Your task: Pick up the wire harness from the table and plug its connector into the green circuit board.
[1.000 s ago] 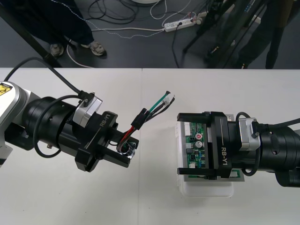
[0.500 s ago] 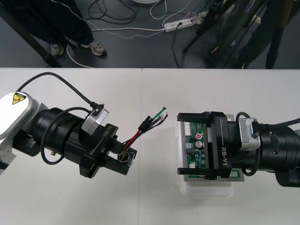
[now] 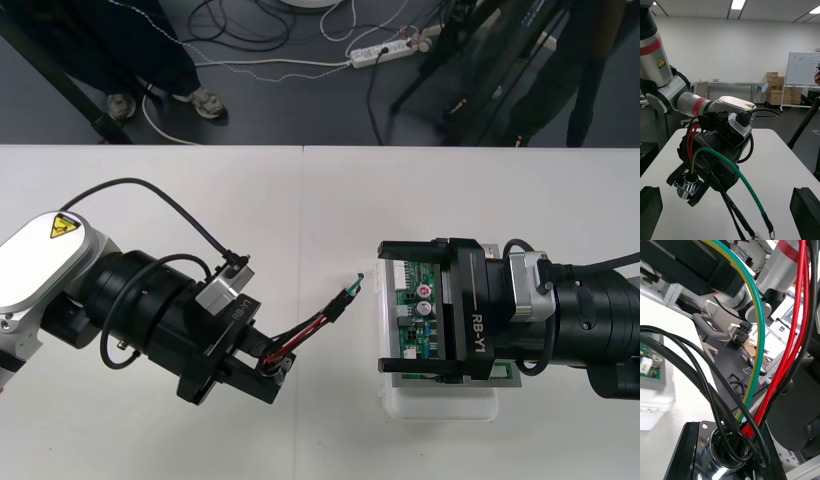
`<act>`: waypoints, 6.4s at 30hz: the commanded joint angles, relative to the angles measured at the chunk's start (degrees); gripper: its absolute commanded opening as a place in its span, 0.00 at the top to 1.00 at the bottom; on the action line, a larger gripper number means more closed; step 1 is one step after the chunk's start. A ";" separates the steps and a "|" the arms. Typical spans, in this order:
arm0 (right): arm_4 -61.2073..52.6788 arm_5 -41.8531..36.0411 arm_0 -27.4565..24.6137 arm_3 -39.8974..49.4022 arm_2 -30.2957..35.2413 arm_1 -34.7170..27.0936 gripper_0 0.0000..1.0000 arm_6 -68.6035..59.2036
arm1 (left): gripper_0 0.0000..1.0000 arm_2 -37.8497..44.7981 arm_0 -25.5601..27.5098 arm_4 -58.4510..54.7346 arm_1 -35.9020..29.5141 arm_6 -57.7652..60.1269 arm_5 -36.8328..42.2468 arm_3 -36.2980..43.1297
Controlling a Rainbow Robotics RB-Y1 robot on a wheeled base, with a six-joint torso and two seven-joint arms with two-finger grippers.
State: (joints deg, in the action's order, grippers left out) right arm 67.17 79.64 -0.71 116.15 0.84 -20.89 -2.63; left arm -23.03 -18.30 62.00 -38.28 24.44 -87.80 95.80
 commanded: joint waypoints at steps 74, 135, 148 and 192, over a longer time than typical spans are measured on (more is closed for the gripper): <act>-12.68 10.36 20.48 -16.83 -2.33 -7.50 0.00 -8.36 | 1.00 -4.83 0.54 -1.71 -2.77 9.22 -2.20 0.26; -17.51 10.36 25.67 -17.18 -18.68 -10.40 0.00 1.57 | 1.00 -4.83 0.54 -2.32 -2.33 9.22 -1.50 0.35; -17.51 10.36 25.76 -17.09 -19.38 -10.57 0.90 1.75 | 1.00 -4.83 0.54 -2.50 -2.33 9.22 -1.50 0.35; -19.27 10.36 24.26 -17.80 -19.12 -10.13 1.00 1.40 | 0.00 -4.83 0.54 -3.38 -2.33 9.14 -0.88 0.35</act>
State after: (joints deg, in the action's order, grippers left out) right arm 49.13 89.57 23.05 97.75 -17.73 -29.88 -3.96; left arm -27.06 -18.15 59.74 -39.36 30.21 -87.80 95.58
